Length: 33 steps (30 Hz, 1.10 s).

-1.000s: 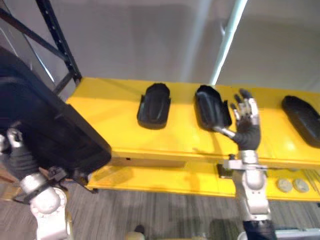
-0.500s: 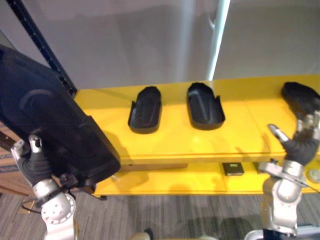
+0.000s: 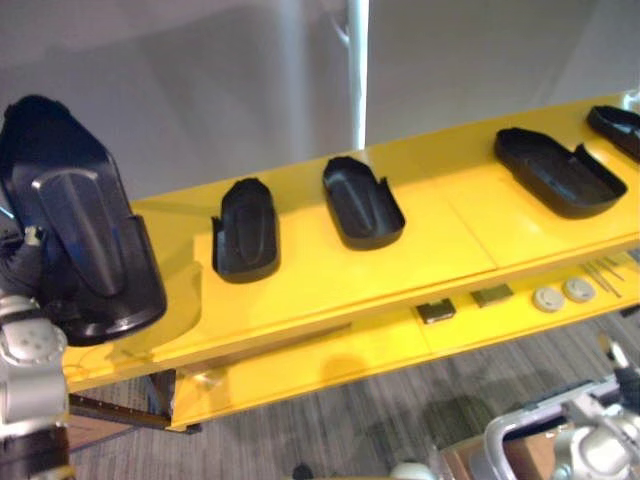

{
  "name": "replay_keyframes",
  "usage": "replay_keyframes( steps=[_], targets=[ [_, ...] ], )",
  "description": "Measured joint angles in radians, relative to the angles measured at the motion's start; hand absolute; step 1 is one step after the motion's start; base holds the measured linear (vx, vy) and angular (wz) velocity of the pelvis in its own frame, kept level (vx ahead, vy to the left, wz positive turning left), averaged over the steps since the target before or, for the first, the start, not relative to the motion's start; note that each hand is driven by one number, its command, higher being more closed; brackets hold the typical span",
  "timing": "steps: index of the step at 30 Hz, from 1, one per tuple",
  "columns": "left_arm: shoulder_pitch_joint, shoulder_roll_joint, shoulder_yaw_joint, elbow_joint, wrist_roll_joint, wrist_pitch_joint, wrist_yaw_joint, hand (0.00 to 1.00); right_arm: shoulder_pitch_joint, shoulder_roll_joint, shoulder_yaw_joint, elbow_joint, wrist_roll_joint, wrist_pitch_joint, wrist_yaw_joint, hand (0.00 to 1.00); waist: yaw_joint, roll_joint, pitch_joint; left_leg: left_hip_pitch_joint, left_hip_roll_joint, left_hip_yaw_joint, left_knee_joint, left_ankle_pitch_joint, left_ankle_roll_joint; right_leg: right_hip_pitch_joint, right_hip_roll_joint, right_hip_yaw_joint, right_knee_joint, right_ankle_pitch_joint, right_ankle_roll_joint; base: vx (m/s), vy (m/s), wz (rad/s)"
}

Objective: Walk over and take plastic housings, then place them on the shelf

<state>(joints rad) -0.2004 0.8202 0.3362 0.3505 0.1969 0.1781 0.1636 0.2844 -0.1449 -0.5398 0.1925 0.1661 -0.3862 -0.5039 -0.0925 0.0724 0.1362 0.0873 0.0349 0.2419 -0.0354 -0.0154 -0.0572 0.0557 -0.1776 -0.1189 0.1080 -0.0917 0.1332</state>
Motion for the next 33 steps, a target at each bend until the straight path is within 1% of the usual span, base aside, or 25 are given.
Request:
replay_keyframes(
  steps=[1,3,6,7,8,10,16,19,22,25,27,29,32,33],
  targets=[
    [-0.019,0.019,-0.016,0.027,0.0,0.011,-0.02,1.0,0.002,-0.001,0.0,0.023,0.005,0.0,0.0,0.0,0.0,0.0,0.0,0.001,0.001,0.006,-0.002,0.001,-0.001,-0.003,0.001,0.006,0.0,0.001,-0.001,0.02,0.002,-0.16],
    [-0.076,0.073,-0.078,0.103,0.0,0.053,-0.083,1.0,0.003,-0.009,-0.001,0.108,0.027,0.0,-0.001,0.0,-0.005,0.002,0.0,0.004,0.002,0.014,-0.006,0.001,-0.001,-0.005,0.003,0.013,-0.001,0.001,-0.001,0.02,0.012,-0.11],
    [-0.122,0.1,-0.124,0.169,0.007,0.077,-0.149,1.0,0.005,-0.016,-0.02,0.244,0.061,0.001,-0.004,0.0,-0.016,0.005,0.0,0.004,0.002,0.015,-0.007,0.001,-0.001,-0.006,0.004,0.014,-0.002,0.001,-0.001,0.0,0.0,0.0],
    [-0.123,0.109,-0.129,0.189,0.011,0.084,-0.174,1.0,0.006,-0.016,-0.025,0.279,0.078,0.001,-0.007,0.0,-0.025,0.008,0.0,0.003,0.002,0.015,-0.008,0.001,-0.001,-0.007,0.004,0.014,-0.003,0.001,-0.001,0.0,0.0,0.0],
    [-0.123,0.111,-0.131,0.193,0.013,0.086,-0.181,1.0,0.006,-0.016,-0.026,0.286,0.079,0.001,-0.008,0.0,-0.028,0.009,0.0,0.003,0.001,0.015,-0.008,0.001,-0.001,-0.007,0.004,0.014,-0.003,0.001,-0.001,0.0,0.0,0.0],
    [-0.155,0.124,-0.166,0.229,0.045,0.094,-0.241,1.0,0.016,-0.017,-0.031,0.335,0.102,0.003,-0.022,0.0,-0.03,0.016,0.0,0.003,0.001,0.014,-0.008,0.001,-0.001,-0.007,0.004,0.015,-0.003,0.002,-0.003,0.0,0.0,0.0],
    [-0.21,0.134,-0.227,0.283,0.058,0.138,-0.298,1.0,0.016,-0.012,-0.037,0.498,0.167,0.012,-0.018,0.0,-0.031,0.039,0.009,0.001,-0.001,0.015,-0.011,0.008,-0.006,-0.013,0.004,0.013,-0.002,0.011,-0.006,-0.03,0.004,-0.02],
    [-0.226,0.136,-0.243,0.304,0.06,0.164,-0.304,1.0,0.014,-0.005,-0.049,0.535,0.177,0.016,-0.015,0.0,-0.033,0.047,0.011,0.0,-0.003,0.013,-0.043,0.033,-0.006,-0.028,0.005,0.01,0.0,0.014,-0.005,-0.05,-0.004,0.04],
    [-0.233,0.136,-0.248,0.326,0.064,0.183,-0.303,1.0,0.014,0.008,-0.07,0.556,0.184,0.019,0.001,0.0,-0.033,0.042,0.02,0.0,-0.006,0.012,-0.044,0.036,-0.006,-0.029,0.005,0.009,0.002,0.015,-0.005,-0.05,0.004,0.01],
    [-0.234,0.136,-0.252,0.359,0.088,0.212,-0.287,1.0,0.014,0.012,-0.071,0.566,0.184,0.021,0.008,0.0,-0.033,0.035,0.036,-0.001,-0.008,0.011,-0.044,0.039,-0.004,-0.03,0.004,0.008,0.003,0.016,-0.004,-0.01,0.004,0.0],
    [-0.234,0.136,-0.252,0.383,0.087,0.243,-0.259,1.0,0.011,0.014,-0.071,0.566,0.184,0.022,0.017,0.0,-0.032,0.026,0.052,-0.001,-0.008,0.01,-0.044,0.039,-0.003,-0.03,0.004,0.007,0.003,0.016,-0.004,0.0,0.0,0.0],
    [-0.234,0.134,-0.252,0.392,0.085,0.26,-0.228,1.0,0.004,0.014,-0.071,0.566,0.184,0.022,0.023,0.0,-0.032,0.021,0.071,-0.002,-0.009,0.009,-0.044,0.039,-0.003,-0.03,0.003,0.006,0.003,0.016,-0.004,0.0,0.0,0.0],
    [-0.234,0.116,-0.251,0.413,0.077,0.27,-0.178,1.0,-0.001,0.014,-0.071,0.566,0.184,0.022,0.024,0.0,-0.031,0.015,0.085,-0.005,-0.01,0.006,-0.044,0.04,-0.003,-0.031,0.003,0.005,0.002,0.016,-0.004,0.01,0.006,0.03],
    [-0.234,0.112,-0.25,0.415,0.076,0.27,-0.173,1.0,-0.002,0.014,-0.071,0.566,0.184,0.022,0.024,0.0,-0.031,0.015,0.085,-0.006,-0.01,0.006,-0.044,0.04,-0.003,-0.031,0.003,0.005,0.001,0.016,-0.004,0.0,0.0,0.0]
  ],
)
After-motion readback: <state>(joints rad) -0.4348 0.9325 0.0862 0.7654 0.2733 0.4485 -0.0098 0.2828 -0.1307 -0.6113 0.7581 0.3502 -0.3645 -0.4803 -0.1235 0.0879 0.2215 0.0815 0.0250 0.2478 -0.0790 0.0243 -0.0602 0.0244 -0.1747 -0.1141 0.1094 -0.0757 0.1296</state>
